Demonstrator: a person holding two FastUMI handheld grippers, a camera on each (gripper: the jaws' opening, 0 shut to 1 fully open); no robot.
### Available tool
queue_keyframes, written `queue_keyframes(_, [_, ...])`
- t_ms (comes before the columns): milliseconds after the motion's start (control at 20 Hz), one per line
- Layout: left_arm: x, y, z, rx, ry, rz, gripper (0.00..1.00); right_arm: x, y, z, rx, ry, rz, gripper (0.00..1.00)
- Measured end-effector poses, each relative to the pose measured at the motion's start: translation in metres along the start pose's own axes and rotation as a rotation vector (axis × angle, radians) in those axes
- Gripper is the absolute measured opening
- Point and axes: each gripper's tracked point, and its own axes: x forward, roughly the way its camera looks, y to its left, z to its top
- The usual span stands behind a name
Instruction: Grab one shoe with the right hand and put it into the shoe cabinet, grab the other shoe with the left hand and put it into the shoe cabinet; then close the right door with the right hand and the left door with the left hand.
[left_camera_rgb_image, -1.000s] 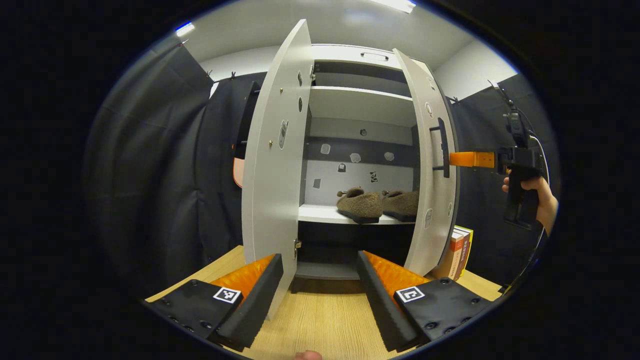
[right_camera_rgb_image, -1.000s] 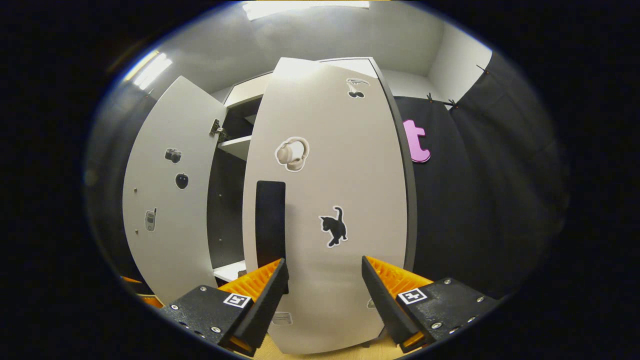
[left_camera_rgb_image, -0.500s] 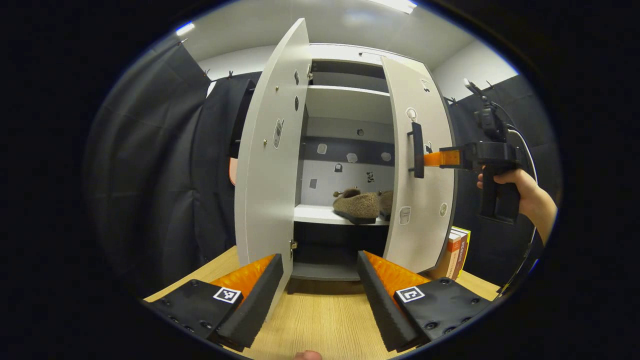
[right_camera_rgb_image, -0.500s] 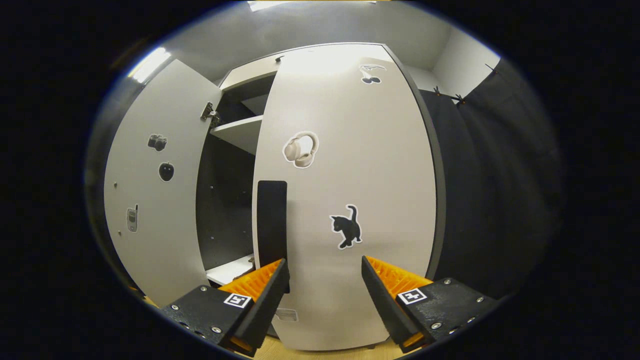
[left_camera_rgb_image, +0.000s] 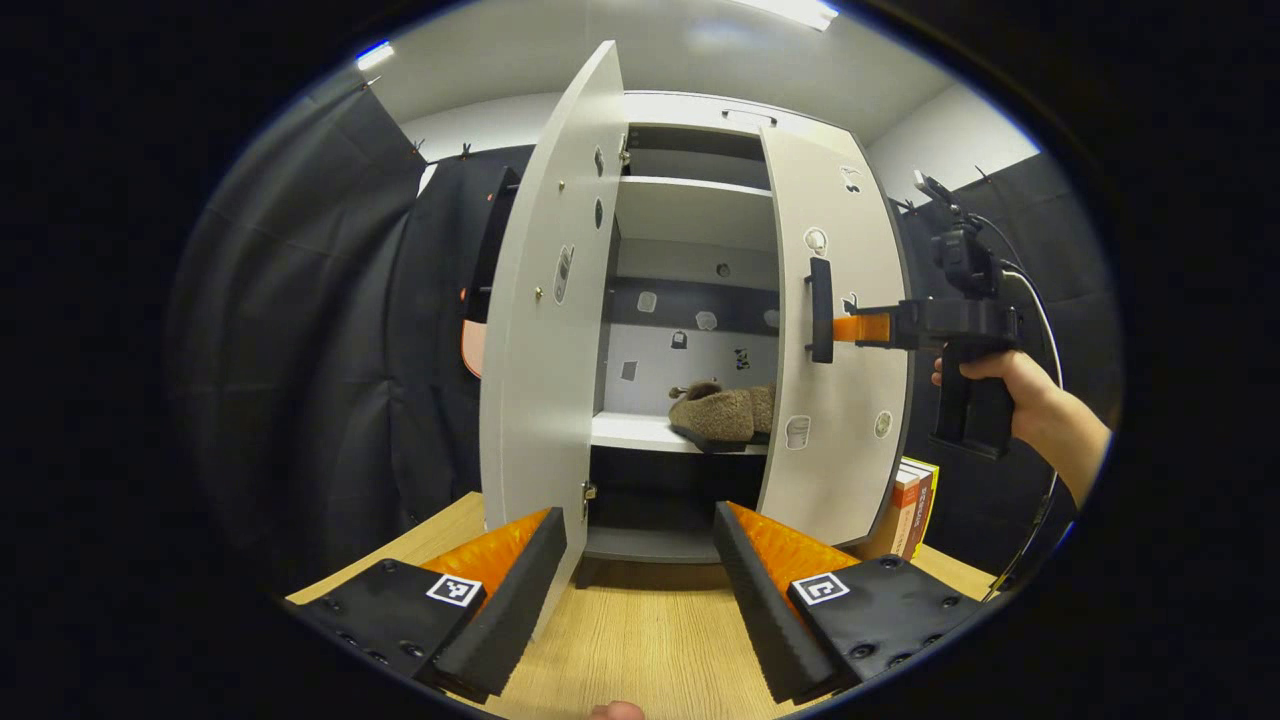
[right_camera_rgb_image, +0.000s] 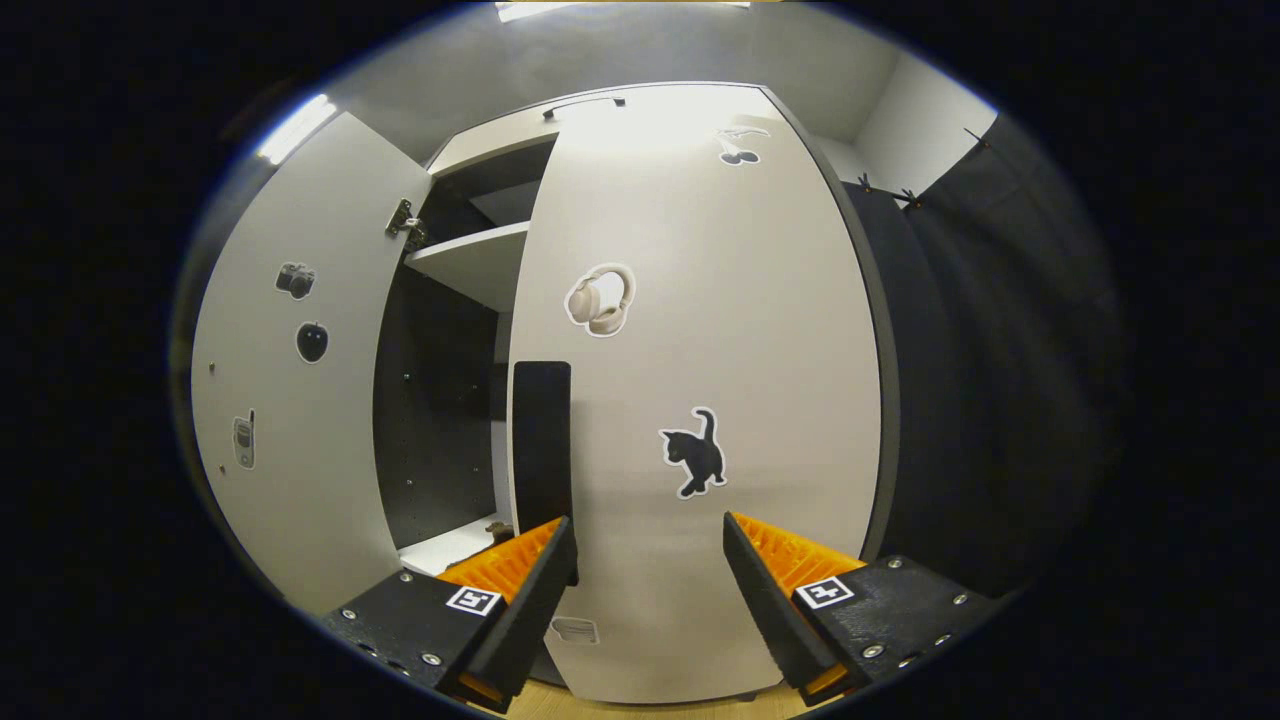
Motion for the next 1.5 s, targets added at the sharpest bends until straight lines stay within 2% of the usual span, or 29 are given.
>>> queue_keyframes(150, [-0.005,0.014,0.010,-0.010,-0.010,0.034,0.96,-0.012,0.000,0.001,0.001,-0.004,0.002,0.92])
queue_keyframes(250, [-0.009,0.031,0.020,-0.008,-0.025,0.068,0.94,-0.030,-0.002,0.004,0.017,-0.014,0.006,0.92])
queue_keyframes(500, [-0.012,0.077,0.039,0.001,-0.053,0.165,0.97,-0.079,-0.011,-0.001,0.027,-0.037,-0.004,0.92])
queue_keyframes(750, [-0.009,0.114,0.048,0.006,-0.054,0.240,0.97,-0.130,-0.026,-0.014,0.035,-0.046,-0.056,0.92])
queue_keyframes(800, [-0.007,0.119,0.050,0.005,-0.054,0.249,0.94,-0.140,-0.028,-0.018,0.036,-0.045,-0.063,0.92])
queue_keyframes(950, [0.000,0.142,0.062,0.012,-0.067,0.289,0.97,-0.174,-0.029,-0.039,0.028,-0.049,-0.055,0.92])
queue_keyframes(1150, [0.023,0.161,0.094,0.047,-0.088,0.296,0.94,-0.206,-0.041,-0.075,0.005,0.011,-0.076,0.92])
queue_keyframes(1300, [0.046,0.170,0.125,0.069,-0.112,0.282,0.96,-0.216,-0.049,-0.085,0.026,0.028,-0.108,0.92])
queue_keyframes(1400, [0.059,0.173,0.142,0.085,-0.128,0.273,0.94,-0.220,-0.055,-0.090,0.029,0.043,-0.121,0.92])
queue_keyframes(1450, [0.064,0.173,0.147,0.096,-0.132,0.268,0.99,-0.221,-0.057,-0.091,0.027,0.046,-0.127,0.92])
queue_keyframes(1500, [0.067,0.174,0.150,0.108,-0.136,0.270,0.98,-0.222,-0.060,-0.091,0.024,0.046,-0.131,0.92])
